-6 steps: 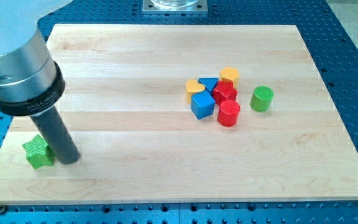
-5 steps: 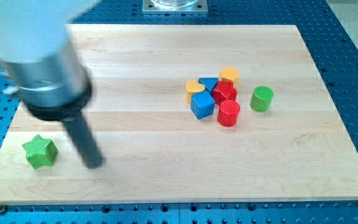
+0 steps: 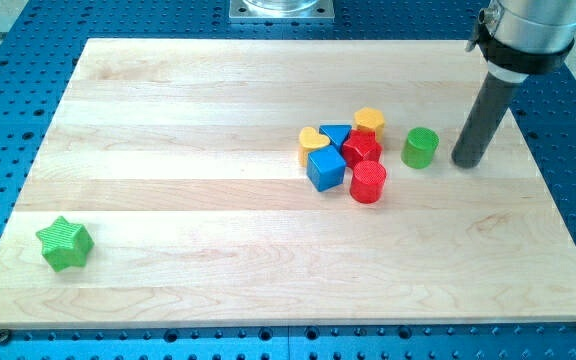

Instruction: Slide the green circle to the top of the green star

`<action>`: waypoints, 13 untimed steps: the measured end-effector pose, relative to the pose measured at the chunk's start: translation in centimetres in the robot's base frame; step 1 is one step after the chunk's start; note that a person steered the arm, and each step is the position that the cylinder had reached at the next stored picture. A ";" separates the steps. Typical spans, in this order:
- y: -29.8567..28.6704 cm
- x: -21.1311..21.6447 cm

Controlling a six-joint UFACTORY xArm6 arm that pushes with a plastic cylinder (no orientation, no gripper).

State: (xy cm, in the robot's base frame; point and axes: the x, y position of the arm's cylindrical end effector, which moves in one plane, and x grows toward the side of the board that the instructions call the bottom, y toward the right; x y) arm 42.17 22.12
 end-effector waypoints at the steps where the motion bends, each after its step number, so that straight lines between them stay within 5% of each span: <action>1: -2.0 -1.8; 5: -14.9 6.5; 6: -10.9 9.8; 8: -26.9 9.6; 10: -21.0 9.0; 12: -33.1 6.7; 13: -32.1 6.7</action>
State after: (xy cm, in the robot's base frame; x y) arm 48.90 -9.99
